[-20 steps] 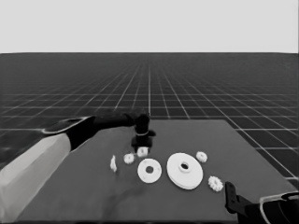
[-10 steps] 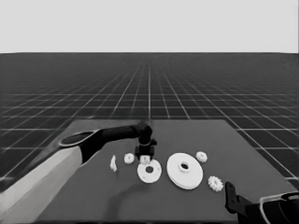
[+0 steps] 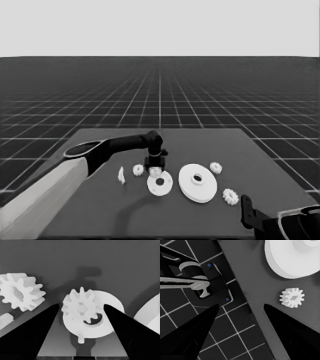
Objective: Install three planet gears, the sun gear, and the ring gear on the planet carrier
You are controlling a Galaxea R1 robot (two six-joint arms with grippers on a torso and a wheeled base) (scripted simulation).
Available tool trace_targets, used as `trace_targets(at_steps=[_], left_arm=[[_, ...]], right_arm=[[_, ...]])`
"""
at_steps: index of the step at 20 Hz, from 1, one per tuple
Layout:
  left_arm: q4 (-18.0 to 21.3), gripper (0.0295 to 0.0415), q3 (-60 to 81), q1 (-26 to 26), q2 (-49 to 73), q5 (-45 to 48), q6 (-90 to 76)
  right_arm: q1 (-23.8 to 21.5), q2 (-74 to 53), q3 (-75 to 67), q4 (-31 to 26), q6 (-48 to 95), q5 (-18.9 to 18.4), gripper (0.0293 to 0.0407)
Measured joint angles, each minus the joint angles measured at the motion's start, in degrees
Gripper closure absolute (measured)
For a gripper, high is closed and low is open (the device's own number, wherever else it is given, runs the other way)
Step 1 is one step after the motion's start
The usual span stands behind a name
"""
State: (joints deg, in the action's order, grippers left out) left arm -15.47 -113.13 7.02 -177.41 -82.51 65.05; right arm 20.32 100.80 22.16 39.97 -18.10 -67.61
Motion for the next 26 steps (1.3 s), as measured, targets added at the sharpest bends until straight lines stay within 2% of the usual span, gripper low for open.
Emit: trace_targets(at_steps=[4,6,8,14,17,24,25,26], left_arm=[[0.00,0.0326,0.00,0.00,0.00,0.00,0.00],[4.39,0.0326,5.63,-5.15,1.89,-3.04,3.09],[6.21,0.0326,6.61,-7.26,2.16,-3.80,3.65],[7.17,0.0326,6.86,-8.19,2.22,-4.13,3.78],[7.82,0.0326,11.91,-8.50,12.91,-3.45,-1.75],[8.04,0.0326,11.83,-8.54,15.01,-3.16,-4.02],[4.37,0.0326,9.38,-4.72,14.14,-0.88,-5.31],[2.36,0.0326,7.14,-1.78,13.33,0.68,-6.42]], right_arm=[[0.00,0.00,0.00,0.00,0.00,0.00,0.0315],[0.00,0.00,0.00,0.00,0.00,0.00,0.0315],[0.00,0.00,0.00,0.00,0.00,0.00,0.0315],[0.00,0.00,0.00,0.00,0.00,0.00,0.0315],[0.00,0.00,0.00,0.00,0.00,0.00,0.0315],[0.00,0.00,0.00,0.00,0.00,0.00,0.0315],[0.00,0.00,0.00,0.00,0.00,0.00,0.0315],[0.00,0.00,0.00,0.00,0.00,0.00,0.0315]])
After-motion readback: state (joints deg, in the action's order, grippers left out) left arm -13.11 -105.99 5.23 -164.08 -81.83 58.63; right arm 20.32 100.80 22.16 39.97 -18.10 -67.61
